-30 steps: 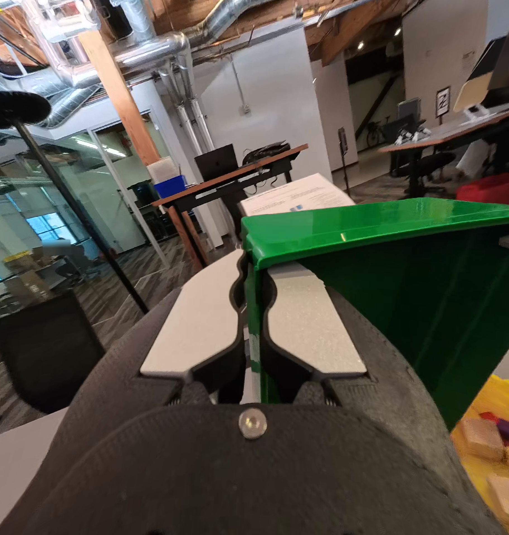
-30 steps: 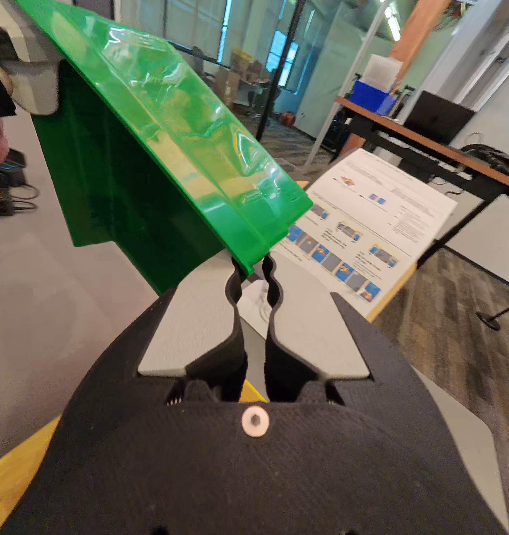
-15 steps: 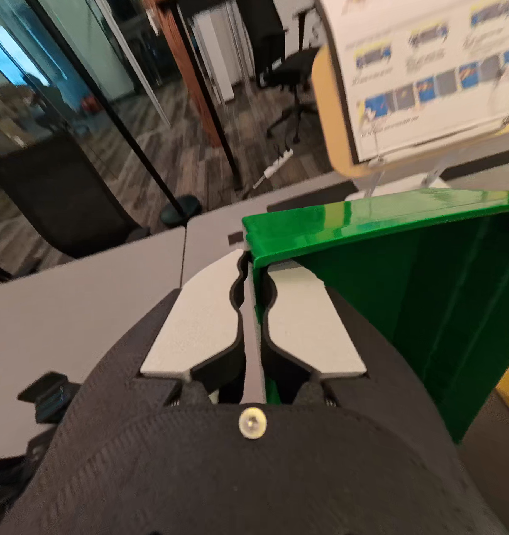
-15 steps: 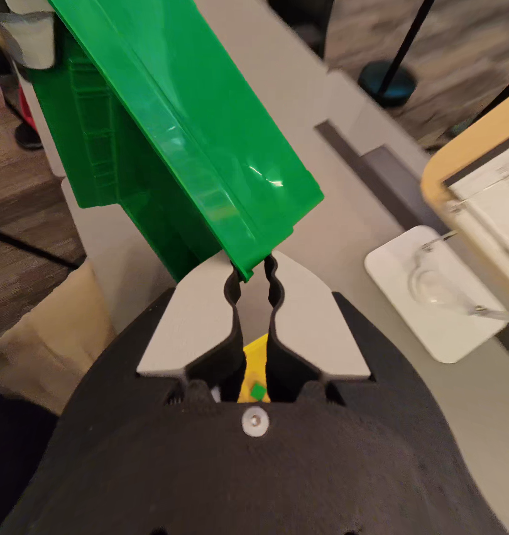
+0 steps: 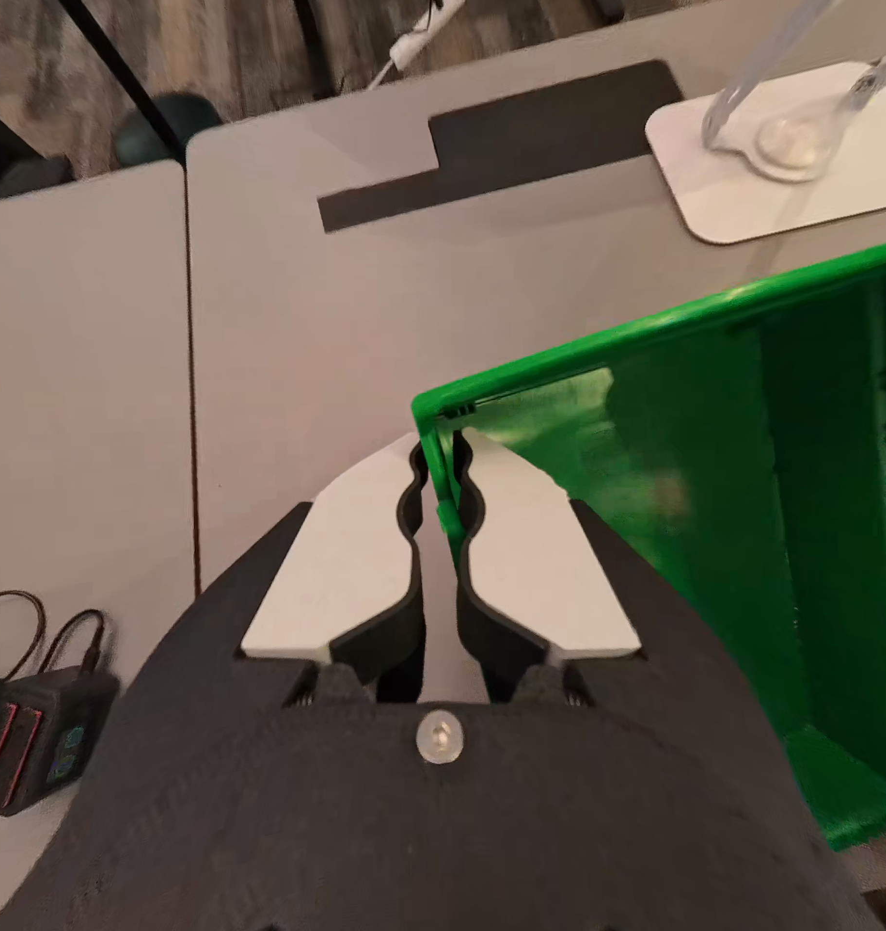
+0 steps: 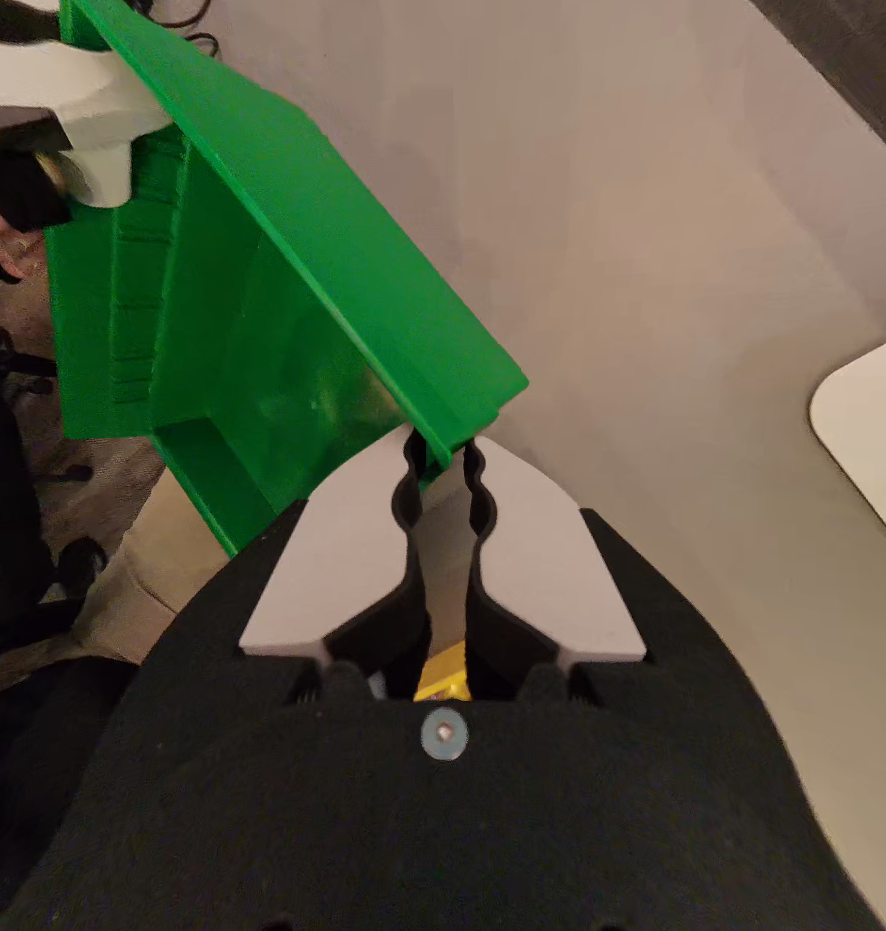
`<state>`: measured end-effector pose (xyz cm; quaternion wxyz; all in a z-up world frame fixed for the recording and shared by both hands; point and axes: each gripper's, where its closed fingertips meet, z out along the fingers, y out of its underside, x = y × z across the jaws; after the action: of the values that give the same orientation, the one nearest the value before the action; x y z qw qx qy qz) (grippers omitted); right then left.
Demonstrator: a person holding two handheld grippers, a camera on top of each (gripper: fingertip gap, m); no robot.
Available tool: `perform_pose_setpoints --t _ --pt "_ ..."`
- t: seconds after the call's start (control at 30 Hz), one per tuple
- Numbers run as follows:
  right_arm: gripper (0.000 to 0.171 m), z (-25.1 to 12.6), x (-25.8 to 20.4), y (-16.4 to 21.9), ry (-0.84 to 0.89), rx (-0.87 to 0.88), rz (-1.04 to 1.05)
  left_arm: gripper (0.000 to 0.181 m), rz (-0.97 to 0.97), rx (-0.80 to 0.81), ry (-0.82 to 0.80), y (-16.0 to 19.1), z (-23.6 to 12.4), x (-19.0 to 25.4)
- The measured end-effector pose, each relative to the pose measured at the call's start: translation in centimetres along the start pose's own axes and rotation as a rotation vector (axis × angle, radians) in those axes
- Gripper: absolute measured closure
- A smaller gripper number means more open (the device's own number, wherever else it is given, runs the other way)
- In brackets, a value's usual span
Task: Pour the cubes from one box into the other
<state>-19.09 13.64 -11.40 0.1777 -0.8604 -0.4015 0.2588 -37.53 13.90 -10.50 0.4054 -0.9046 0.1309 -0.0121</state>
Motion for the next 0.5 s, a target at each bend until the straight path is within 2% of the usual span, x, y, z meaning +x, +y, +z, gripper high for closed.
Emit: perform_pose_setpoints --t 0.2,0.27,0.4,0.5 --pt "0.151 2.2 0.2 0.0 -0.086 -0.019 0.067 0.176 -0.095 -0.053 0.054 2.9 3.5 -1.0" --pt "0.139 2.2 0.3 -0.1 -0.112 0.019 0.097 0.174 -0.101 -0.055 0.041 3.5 4.2 -1.4" --pt "0.135 -0.1 -0.2 1.4 -0.113 0.050 0.078 0.171 -0.138 -0.078 0.088 4.6 5.4 -1.2" --pt "0.136 -3.7 -0.6 3.8 -0.098 0.106 0.039 0.151 -0.152 -0.087 0.155 5.0 5.4 -0.8"
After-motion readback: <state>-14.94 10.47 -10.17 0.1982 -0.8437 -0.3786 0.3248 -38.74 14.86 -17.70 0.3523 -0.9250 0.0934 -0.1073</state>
